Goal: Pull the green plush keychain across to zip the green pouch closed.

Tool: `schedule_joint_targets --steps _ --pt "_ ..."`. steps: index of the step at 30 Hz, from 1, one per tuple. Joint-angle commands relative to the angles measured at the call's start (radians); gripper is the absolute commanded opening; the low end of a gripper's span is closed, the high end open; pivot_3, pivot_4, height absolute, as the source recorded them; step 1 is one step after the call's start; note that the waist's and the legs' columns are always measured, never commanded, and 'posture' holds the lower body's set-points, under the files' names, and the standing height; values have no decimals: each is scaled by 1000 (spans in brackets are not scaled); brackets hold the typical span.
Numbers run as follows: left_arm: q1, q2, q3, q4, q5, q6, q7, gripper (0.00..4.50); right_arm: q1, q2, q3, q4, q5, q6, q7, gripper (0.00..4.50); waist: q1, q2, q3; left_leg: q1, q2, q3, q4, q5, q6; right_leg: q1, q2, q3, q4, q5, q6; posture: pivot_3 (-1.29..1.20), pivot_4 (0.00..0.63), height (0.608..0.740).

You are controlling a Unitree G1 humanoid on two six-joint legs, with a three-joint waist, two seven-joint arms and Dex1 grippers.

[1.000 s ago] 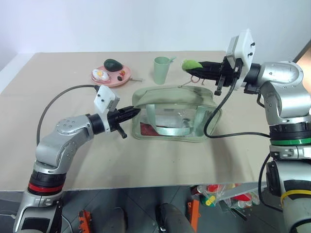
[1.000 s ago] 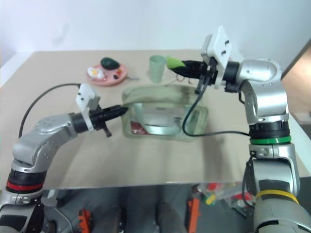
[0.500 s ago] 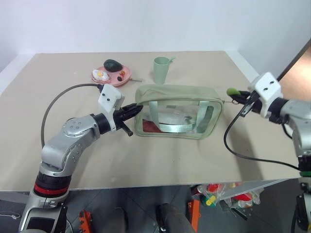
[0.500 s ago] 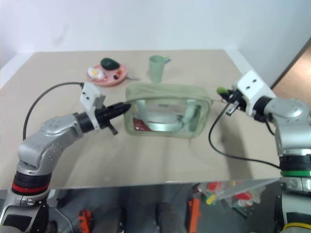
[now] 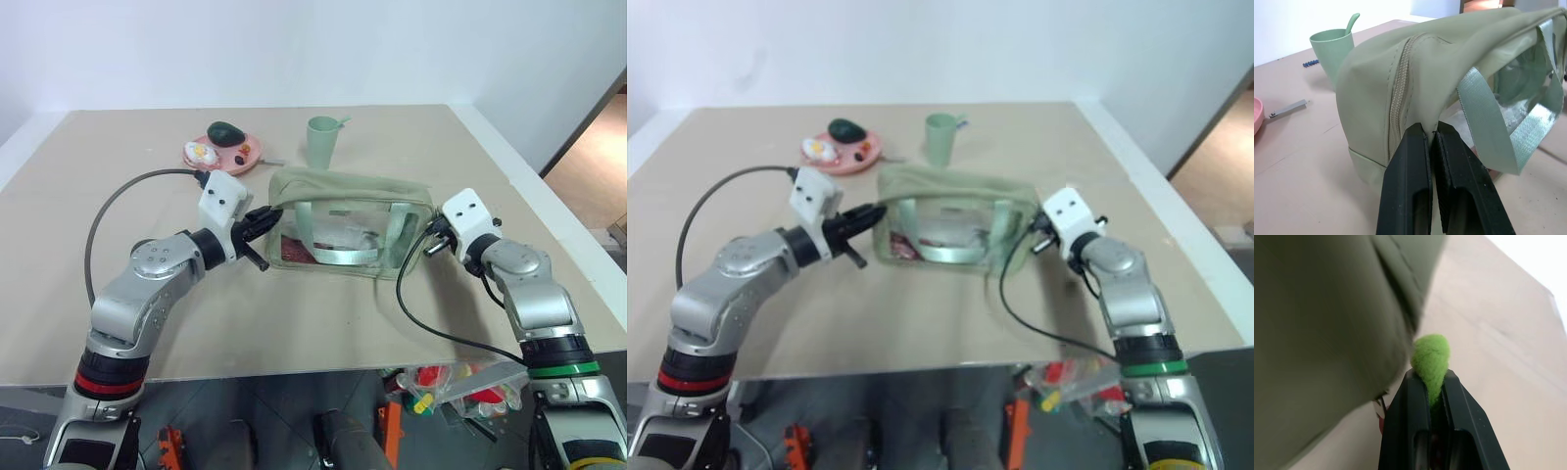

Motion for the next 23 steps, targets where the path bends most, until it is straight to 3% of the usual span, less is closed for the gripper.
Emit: schedule_joint_targets --steps 1,2,5,7,12,16,23 --pt "9 19 55 -34 -53 26 -31 739 -55 -23 -142 -39 144 22 74 730 0 0 0 -1 0 0 0 0 0 0 0 0 0 2 3 0 150 740" --pt "9 26 62 -37 -66 35 -42 926 -66 -32 -175 -52 183 42 93 901 0 0 0 -1 0 0 0 0 0 0 0 0 0 2 4 0 150 740" --pt "0 52 99 -38 -107 56 -71 2101 -79 -90 -252 -104 291 87 188 2098 4 1 1 -3 0 -1 -1 0 0 -2 0 0 0 2 4 0 150 740" --pt "-10 71 122 -33 -126 64 -82 2663 -67 -116 -283 -148 357 121 240 2650 4 1 1 -3 0 -1 -2 -1 1 -2 0 -1 0 1 4 0 150 740" --pt "-20 123 201 -32 -201 96 -120 4408 23 -173 -353 -282 512 242 339 4441 4 1 1 -2 1 -2 -2 -1 2 -2 1 -2 -1 0 4 0 150 740" --pt "33 143 267 -40 -238 97 -119 4464 144 -201 -401 -416 647 362 394 4478 4 1 1 -2 1 -2 -2 -1 2 -2 1 -1 0 0 3 0 150 740" --pt "293 145 220 -115 -79 -55 -78 4464 388 -142 -418 -638 714 437 296 4478 4 0 1 -2 1 -1 -2 -2 1 -2 1 -1 0 -3 -1 0 150 740"
